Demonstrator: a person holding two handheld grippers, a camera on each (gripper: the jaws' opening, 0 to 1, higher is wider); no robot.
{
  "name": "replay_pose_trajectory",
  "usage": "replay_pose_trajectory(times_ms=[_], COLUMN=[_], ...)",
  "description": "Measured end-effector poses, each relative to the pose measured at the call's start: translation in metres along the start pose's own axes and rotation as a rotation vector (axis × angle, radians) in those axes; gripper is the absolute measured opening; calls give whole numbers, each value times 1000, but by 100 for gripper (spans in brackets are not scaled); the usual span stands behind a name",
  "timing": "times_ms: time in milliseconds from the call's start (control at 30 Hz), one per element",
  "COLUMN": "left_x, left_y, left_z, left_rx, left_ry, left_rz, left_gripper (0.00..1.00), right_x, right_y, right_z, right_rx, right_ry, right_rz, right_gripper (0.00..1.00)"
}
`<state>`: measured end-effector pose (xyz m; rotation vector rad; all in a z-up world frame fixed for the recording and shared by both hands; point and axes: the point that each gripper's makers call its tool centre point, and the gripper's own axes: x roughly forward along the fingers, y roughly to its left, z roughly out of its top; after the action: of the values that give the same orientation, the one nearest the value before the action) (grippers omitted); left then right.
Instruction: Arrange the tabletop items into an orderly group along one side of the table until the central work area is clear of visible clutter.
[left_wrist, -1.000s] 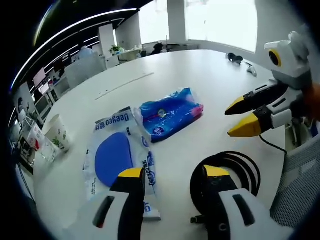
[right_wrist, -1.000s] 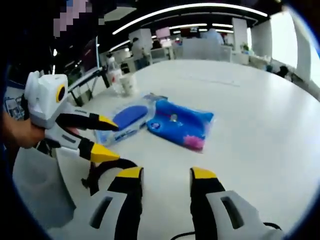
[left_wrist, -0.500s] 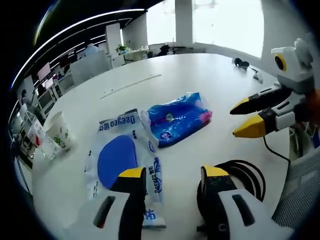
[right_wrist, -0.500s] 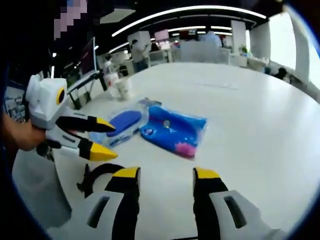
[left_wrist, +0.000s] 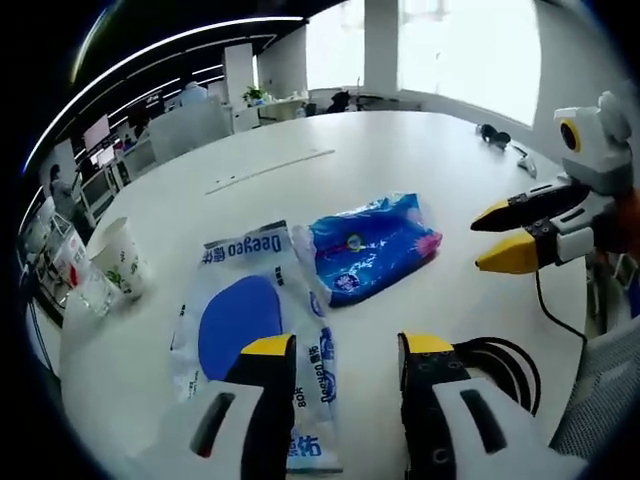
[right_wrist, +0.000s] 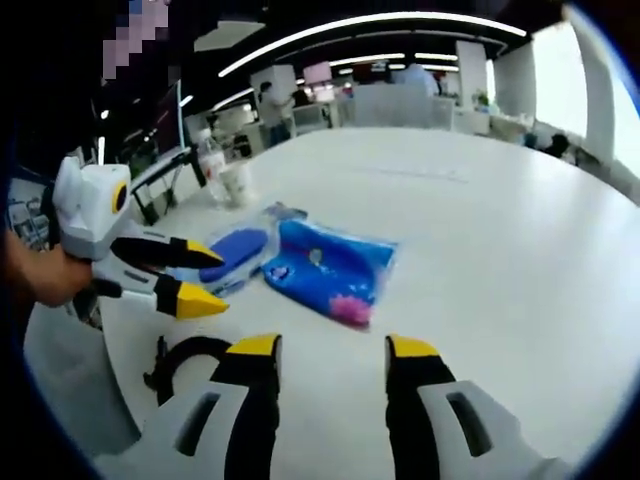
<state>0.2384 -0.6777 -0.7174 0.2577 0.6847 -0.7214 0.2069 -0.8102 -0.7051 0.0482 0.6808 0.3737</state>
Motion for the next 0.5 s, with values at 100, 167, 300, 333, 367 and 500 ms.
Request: replay_pose_trajectory(times_ms=[100,167,300,333,367,500], left_x=[3,5,10,11,11,16], left_y=[1,2,5,6,6,10], left_z=[2,4,9,10,11,15], left_rx=[-3,-4,-7,-9,-11,-16], left_ry=[-3,-3,-9,-9,-10,-14], left_rz=[1,1,4,4,3,4], left_gripper=[37,35,33,33,32,30], right_x=[2,4,7,8,9,11], right_y=[-3,-6,-8,-9,-9,-12], right_z=[2,3,7,9,10,13], right_rx=[9,12,18,16,15,10], right_ry=[-5,-6,-11,-16,-19,-25], right_rz=[-2,-5,-7,-7,-6,-14], right_gripper=[37,36,35,35,33,30])
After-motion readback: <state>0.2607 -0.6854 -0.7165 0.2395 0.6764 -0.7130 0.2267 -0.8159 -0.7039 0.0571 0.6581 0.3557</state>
